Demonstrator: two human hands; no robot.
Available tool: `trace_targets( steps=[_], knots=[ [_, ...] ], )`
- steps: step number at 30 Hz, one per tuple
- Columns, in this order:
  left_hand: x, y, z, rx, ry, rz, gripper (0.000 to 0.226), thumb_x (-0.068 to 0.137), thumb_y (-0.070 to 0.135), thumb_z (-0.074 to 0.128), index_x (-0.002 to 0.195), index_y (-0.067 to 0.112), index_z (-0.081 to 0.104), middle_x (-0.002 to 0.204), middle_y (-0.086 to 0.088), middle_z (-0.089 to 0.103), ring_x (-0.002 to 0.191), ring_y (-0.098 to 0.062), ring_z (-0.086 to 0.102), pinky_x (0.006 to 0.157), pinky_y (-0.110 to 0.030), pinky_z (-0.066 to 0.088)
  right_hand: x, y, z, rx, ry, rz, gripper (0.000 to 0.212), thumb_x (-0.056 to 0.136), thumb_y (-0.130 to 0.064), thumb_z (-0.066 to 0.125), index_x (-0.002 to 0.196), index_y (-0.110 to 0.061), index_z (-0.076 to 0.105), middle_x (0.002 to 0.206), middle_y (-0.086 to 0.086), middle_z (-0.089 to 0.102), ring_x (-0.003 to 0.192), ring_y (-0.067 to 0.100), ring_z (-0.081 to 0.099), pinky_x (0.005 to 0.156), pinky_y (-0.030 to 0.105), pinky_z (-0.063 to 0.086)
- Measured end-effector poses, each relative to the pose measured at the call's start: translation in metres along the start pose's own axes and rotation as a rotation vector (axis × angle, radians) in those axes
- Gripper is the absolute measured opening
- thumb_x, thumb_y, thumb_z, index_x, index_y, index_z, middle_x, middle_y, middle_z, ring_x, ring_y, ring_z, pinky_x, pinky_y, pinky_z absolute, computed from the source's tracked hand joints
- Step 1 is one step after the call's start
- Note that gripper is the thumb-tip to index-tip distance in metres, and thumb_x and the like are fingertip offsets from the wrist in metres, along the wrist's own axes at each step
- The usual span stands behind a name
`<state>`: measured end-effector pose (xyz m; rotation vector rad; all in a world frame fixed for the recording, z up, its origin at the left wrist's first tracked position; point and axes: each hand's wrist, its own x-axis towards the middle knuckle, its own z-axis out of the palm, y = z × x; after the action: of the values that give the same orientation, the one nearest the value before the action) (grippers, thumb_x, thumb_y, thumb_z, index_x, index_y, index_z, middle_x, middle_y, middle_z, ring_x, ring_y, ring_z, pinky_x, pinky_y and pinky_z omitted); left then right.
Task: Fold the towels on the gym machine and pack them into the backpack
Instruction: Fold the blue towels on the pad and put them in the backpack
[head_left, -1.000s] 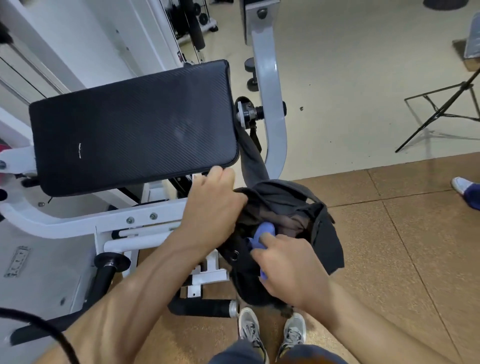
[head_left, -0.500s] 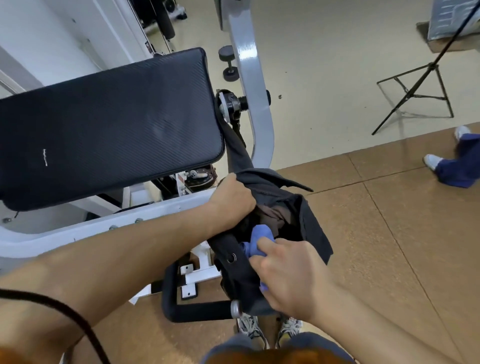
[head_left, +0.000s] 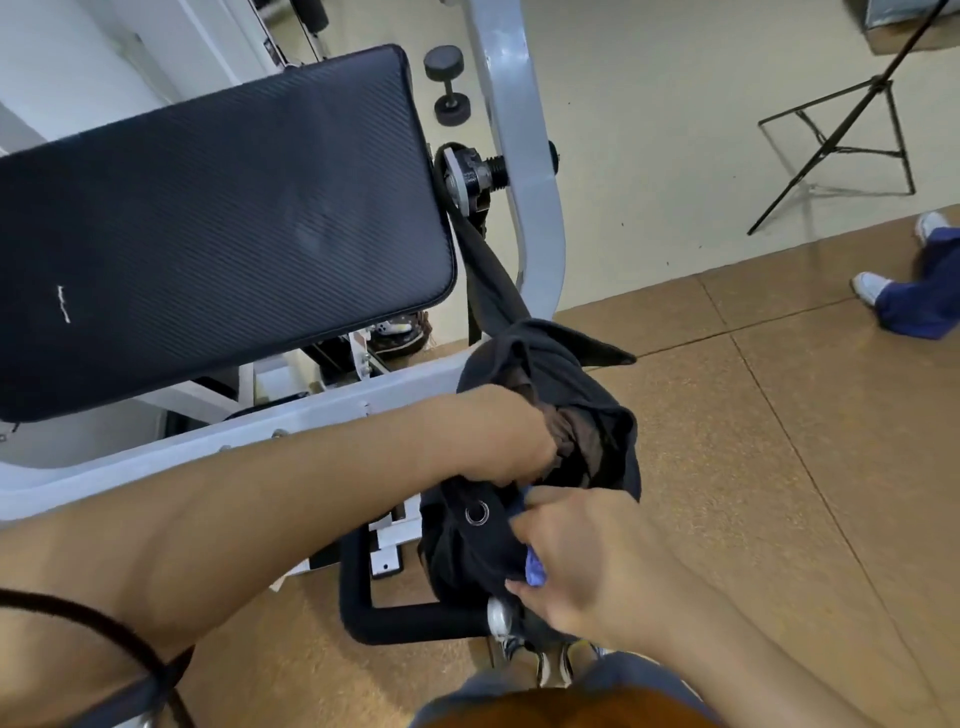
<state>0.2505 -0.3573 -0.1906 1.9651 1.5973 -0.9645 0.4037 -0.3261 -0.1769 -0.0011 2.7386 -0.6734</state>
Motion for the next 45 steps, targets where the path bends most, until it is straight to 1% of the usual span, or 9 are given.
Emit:
trace_targets(
  steps=[5, 9, 13, 18, 22, 25, 34, 41, 45],
  knots=[
    [0.021, -0.014, 0.016, 0.125, -0.296, -0.253, 0.052, 0.101, 0.026, 0.041, 0.151, 0.030, 0.029, 0.154, -0.004, 0.035, 0.137, -0.031, 0.037, 0.102, -0.045, 0.038, 0.000, -0.003, 0.007, -0.017, 0.156, 0.034, 0.046, 0.074, -0.049, 0.067, 0.062, -0.025, 0.031, 0.072, -0.010, 0.038, 0.055, 0.012, 0.039, 0.043, 0.019, 0.013],
    [0.004, -0.030, 0.000, -0.236, -0.016, -0.379, 0.035, 0.095, 0.017, 0.043, 0.124, 0.018, 0.061, 0.129, -0.003, 0.061, 0.116, -0.026, 0.058, 0.085, -0.037, 0.045, -0.002, 0.002, 0.007, 0.092, 0.211, 0.103, 0.049, 0.079, -0.050, 0.064, 0.057, -0.027, 0.026, 0.066, -0.016, 0.030, 0.054, 0.010, 0.036, 0.047, 0.019, 0.014],
    [-0.075, -0.028, -0.016, -0.987, 0.045, -0.006, 0.039, 0.083, 0.019, 0.051, 0.118, 0.030, 0.065, 0.082, 0.030, 0.063, 0.080, 0.010, 0.059, 0.073, -0.008, 0.044, 0.000, 0.011, 0.005, 0.110, 0.173, 0.084, 0.045, 0.079, -0.050, 0.066, 0.064, -0.027, 0.030, 0.067, -0.018, 0.029, 0.068, 0.012, 0.045, 0.049, 0.018, 0.016],
    [-0.093, 0.003, 0.025, -0.577, 0.330, -0.025, 0.017, 0.083, 0.045, 0.057, 0.097, 0.037, 0.053, 0.084, 0.014, 0.061, 0.082, -0.003, 0.054, 0.091, -0.025, 0.029, 0.012, 0.013, -0.010, 0.181, 0.029, 0.013, 0.029, 0.078, -0.053, 0.071, 0.073, -0.032, 0.052, 0.081, -0.012, 0.048, 0.075, 0.011, 0.046, 0.057, 0.019, 0.033],
    [-0.097, 0.001, 0.038, -0.471, 0.454, 0.072, 0.027, 0.066, 0.016, 0.055, 0.085, 0.034, 0.060, 0.072, 0.013, 0.055, 0.071, -0.007, 0.050, 0.081, -0.028, 0.024, 0.025, 0.049, -0.039, 0.642, -0.248, 0.080, 0.044, 0.069, -0.033, 0.085, 0.111, -0.030, 0.070, 0.113, -0.021, 0.067, 0.106, -0.007, 0.058, 0.092, 0.017, 0.044],
    [-0.106, 0.008, 0.043, -0.429, 0.420, 0.111, 0.033, 0.059, 0.009, 0.057, 0.075, 0.034, 0.043, 0.069, 0.010, 0.051, 0.069, -0.010, 0.046, 0.084, -0.035, 0.031, 0.037, 0.075, -0.059, 0.731, -0.191, 0.103, 0.032, 0.075, -0.015, 0.082, 0.103, -0.027, 0.070, 0.102, -0.022, 0.068, 0.098, -0.004, 0.062, 0.087, 0.022, 0.043],
    [-0.115, -0.002, 0.047, -0.478, 0.595, 0.103, 0.039, 0.055, 0.006, 0.049, 0.081, 0.032, 0.064, 0.072, 0.019, 0.044, 0.072, -0.001, 0.034, 0.083, -0.036, 0.030, 0.078, 0.006, 0.023, -0.080, -0.012, -0.294, 0.010, 0.078, 0.000, 0.058, 0.082, -0.006, 0.064, 0.083, 0.013, 0.062, 0.075, 0.032, 0.061, 0.064, 0.046, 0.053],
    [-0.120, -0.018, 0.059, -0.586, 0.675, -0.060, 0.042, 0.059, 0.005, 0.056, 0.085, 0.036, 0.065, 0.072, 0.020, 0.048, 0.074, 0.005, 0.039, 0.090, -0.034, 0.023, 0.040, 0.036, -0.018, 0.657, -0.099, -0.032, 0.044, 0.082, -0.066, 0.048, 0.114, -0.040, 0.064, 0.111, -0.022, 0.063, 0.107, -0.005, 0.056, 0.099, 0.025, 0.041],
    [-0.123, -0.019, 0.066, -0.636, 0.678, -0.140, 0.014, 0.077, 0.029, 0.055, 0.084, 0.039, 0.062, 0.068, 0.024, 0.048, 0.073, 0.007, 0.046, 0.096, -0.032, 0.018, 0.016, 0.056, 0.003, -0.077, 0.021, -0.031, 0.040, 0.086, -0.061, 0.042, 0.115, -0.042, 0.061, 0.109, -0.022, 0.064, 0.112, 0.003, 0.055, 0.099, 0.036, 0.022]
  ],
)
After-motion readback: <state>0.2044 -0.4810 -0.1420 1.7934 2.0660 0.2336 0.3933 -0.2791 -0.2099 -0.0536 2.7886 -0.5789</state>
